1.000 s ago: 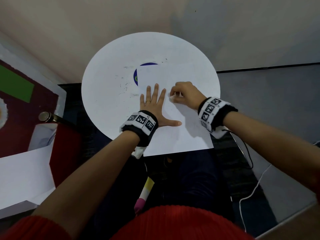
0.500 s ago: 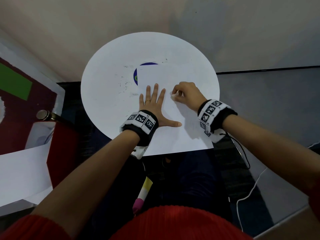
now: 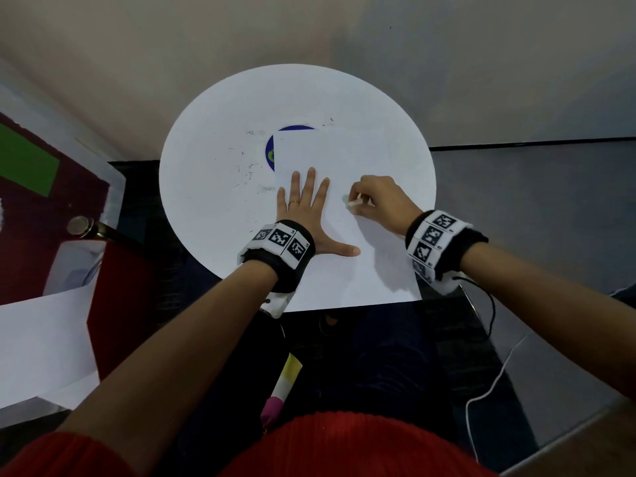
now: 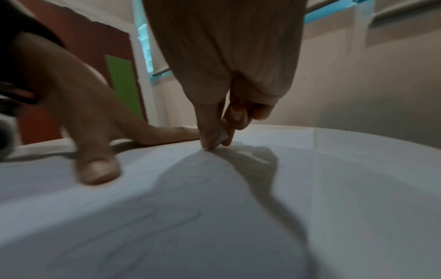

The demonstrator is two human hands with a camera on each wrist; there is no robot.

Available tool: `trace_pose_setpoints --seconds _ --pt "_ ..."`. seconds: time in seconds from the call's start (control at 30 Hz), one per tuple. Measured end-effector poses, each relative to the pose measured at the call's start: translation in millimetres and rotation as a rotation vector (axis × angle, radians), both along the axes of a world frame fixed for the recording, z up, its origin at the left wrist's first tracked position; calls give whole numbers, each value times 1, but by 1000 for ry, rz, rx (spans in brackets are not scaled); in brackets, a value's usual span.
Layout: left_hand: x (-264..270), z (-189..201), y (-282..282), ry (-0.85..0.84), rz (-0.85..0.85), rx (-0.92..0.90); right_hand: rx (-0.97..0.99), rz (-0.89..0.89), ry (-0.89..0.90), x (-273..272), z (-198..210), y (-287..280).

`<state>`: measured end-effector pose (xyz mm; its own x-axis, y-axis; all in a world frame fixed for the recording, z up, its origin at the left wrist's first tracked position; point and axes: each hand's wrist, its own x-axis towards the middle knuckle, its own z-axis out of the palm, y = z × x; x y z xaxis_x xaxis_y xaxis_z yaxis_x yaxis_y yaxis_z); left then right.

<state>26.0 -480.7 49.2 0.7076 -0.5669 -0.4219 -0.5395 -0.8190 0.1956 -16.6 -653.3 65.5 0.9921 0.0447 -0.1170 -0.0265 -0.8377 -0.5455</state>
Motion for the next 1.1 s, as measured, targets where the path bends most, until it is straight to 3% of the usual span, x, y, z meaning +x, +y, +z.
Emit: trace_pose_setpoints --seconds 0.23,0.43,0.63,0.77,0.87,0.93,1.0,1.1 --pt "-1 2 -2 0 14 9 -29 61 18 42 9 13" --pt "-1 1 -1 9 25 16 5 36 4 15 3 1" --pt "-2 5 -2 13 28 33 48 10 -11 42 2 14" --pt "-1 6 0 32 19 28 255 -246 -69 34 -5 -7" --pt "-7 7 -4 49 18 43 535 -486 -38 27 -8 -25" --pt "-19 9 -14 8 -47 23 668 -527 -7 21 -11 -28" --pt "-31 11 -26 -6 -222 -62 682 -513 -10 19 -15 -28" --pt "-36 5 -29 125 -471 -99 676 -487 -26 17 -19 -28"
